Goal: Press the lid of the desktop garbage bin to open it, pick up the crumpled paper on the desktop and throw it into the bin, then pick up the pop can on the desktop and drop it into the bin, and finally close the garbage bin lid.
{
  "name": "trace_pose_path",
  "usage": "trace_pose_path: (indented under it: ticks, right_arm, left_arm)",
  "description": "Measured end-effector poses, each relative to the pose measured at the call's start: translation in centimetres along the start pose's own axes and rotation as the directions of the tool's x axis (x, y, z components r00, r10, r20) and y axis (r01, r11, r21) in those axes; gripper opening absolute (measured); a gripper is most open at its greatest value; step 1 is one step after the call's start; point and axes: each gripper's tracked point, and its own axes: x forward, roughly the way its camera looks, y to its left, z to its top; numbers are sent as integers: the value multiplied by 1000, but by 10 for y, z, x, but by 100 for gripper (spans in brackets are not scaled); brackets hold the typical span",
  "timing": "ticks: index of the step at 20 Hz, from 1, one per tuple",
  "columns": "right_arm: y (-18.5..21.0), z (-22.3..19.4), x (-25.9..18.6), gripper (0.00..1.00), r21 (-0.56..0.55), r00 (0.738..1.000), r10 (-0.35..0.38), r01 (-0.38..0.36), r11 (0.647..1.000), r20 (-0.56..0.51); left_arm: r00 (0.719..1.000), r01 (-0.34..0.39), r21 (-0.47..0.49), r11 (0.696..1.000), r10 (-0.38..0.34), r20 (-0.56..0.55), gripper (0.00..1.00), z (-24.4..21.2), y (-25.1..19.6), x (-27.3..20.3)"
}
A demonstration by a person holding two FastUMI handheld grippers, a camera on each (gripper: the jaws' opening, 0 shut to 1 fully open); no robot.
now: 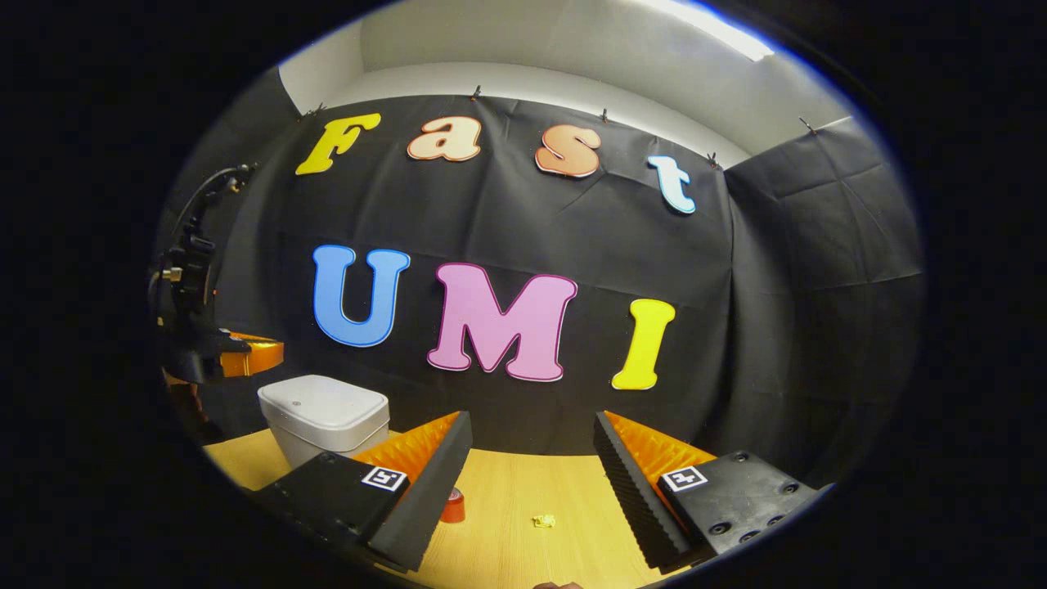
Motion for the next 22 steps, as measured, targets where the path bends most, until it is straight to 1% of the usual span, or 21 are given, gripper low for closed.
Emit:
trace_pose_path:
  ticks: [1,3,6,9,11,12,13,15,16,18,19,21,22]
  right_arm:
    - [-1,-5,3,96,6,1000,3,-3,1000,-14]
    - [-10,-18,15,96,10,999,0,1,1000,-40]
    - [-18,-30,26,96,1,998,-12,12,1000,-60]
    - [-30,-41,33,96,1,996,-40,40,999,-82]
    - [-35,-51,35,96,6,993,-53,54,999,-109]
    - [-37,-57,36,96,12,990,-56,58,998,-129]
    - [-37,-59,34,96,18,989,-56,59,998,-134]
    - [-34,-57,33,96,36,992,-48,53,998,-120]
    - [-31,-59,31,96,26,992,-45,49,998,-118]
    - [-29,-61,30,97,11,992,-43,44,999,-118]
    - [-29,-61,30,97,12,992,-43,45,999,-116]
    - [-28,-62,30,96,21,992,-42,45,999,-122]
    - [-26,-64,30,96,19,991,-42,45,999,-128]
  left_arm:
    - [1000,-5,9,1000,5,-9,8,-6,0,10]
    - [999,11,-21,1000,-12,-47,6,-23,2,32]
    - [985,25,-96,995,-40,-166,5,-60,3,54]
    - [970,-21,-157,987,-18,-244,6,-84,13,61]
    - [962,-31,-170,985,-16,-274,5,-95,13,62]
    - [965,-17,-148,989,-22,-262,6,-93,13,62]
    - [962,-3,-130,991,-33,-273,6,-97,12,63]
    - [956,40,-84,996,-62,-286,6,-105,10,63]
    - [958,45,-73,996,-64,-278,6,-103,10,62]
    - [958,62,-19,998,-65,-278,6,-103,10,63]
    - [961,58,-5,998,-57,-272,6,-103,10,61]
    - [971,45,24,999,-38,-235,6,-89,9,62]
    - [970,36,39,999,-25,-243,6,-86,8,60]
